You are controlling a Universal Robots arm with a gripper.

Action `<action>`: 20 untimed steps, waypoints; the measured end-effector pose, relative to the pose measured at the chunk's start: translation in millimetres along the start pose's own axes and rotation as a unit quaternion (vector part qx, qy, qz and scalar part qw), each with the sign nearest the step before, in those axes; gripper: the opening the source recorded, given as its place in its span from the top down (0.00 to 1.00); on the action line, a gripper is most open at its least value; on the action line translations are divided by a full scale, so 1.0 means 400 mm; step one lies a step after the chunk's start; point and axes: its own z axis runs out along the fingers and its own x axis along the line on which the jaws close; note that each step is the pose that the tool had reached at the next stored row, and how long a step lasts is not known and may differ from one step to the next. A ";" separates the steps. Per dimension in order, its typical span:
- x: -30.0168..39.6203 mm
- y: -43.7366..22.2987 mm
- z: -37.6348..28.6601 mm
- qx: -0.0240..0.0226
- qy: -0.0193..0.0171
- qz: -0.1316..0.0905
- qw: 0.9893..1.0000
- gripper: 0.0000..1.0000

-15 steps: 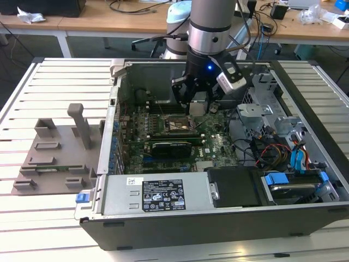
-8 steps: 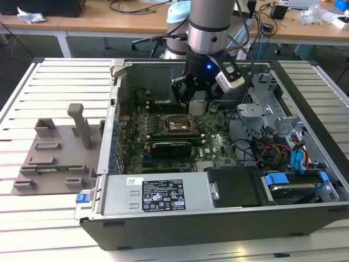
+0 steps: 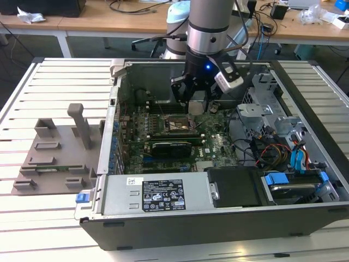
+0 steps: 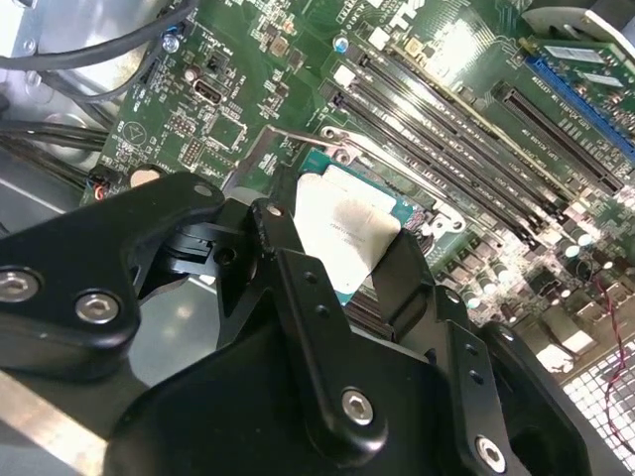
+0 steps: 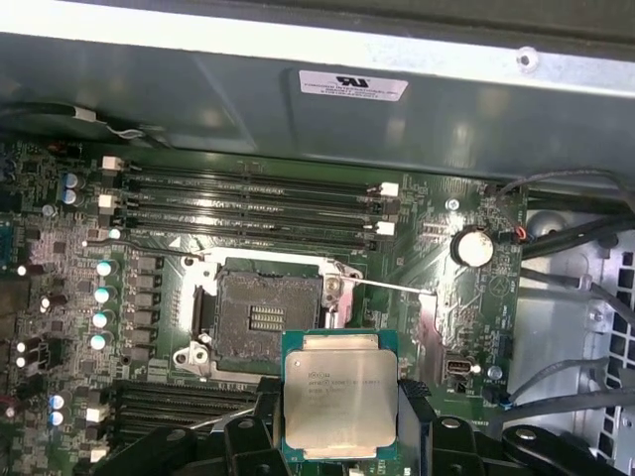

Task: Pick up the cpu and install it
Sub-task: 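Pick up the cpu and move it towards the insertion slot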

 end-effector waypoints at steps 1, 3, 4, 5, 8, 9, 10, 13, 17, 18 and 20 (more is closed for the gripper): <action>0.000 0.002 0.002 0.000 0.000 0.000 1.000 0.45; 0.000 0.007 0.005 0.000 0.000 0.000 1.000 0.45; 0.001 0.010 0.007 0.000 0.000 0.000 1.000 0.45; 0.001 0.014 0.009 0.000 0.000 0.000 1.000 0.45; 0.011 0.025 0.018 0.001 0.000 0.000 1.000 0.45; 0.017 0.028 0.020 0.002 0.000 0.000 1.000 0.45; 0.026 0.032 0.022 0.005 0.000 0.000 1.000 0.45; 0.060 0.047 0.034 0.013 0.000 0.000 1.000 0.45; 0.075 0.049 0.043 0.015 0.001 0.000 1.000 0.45; 0.075 0.049 0.043 0.015 0.001 0.000 1.000 0.45; 0.075 0.050 0.043 0.015 0.001 0.000 1.000 0.45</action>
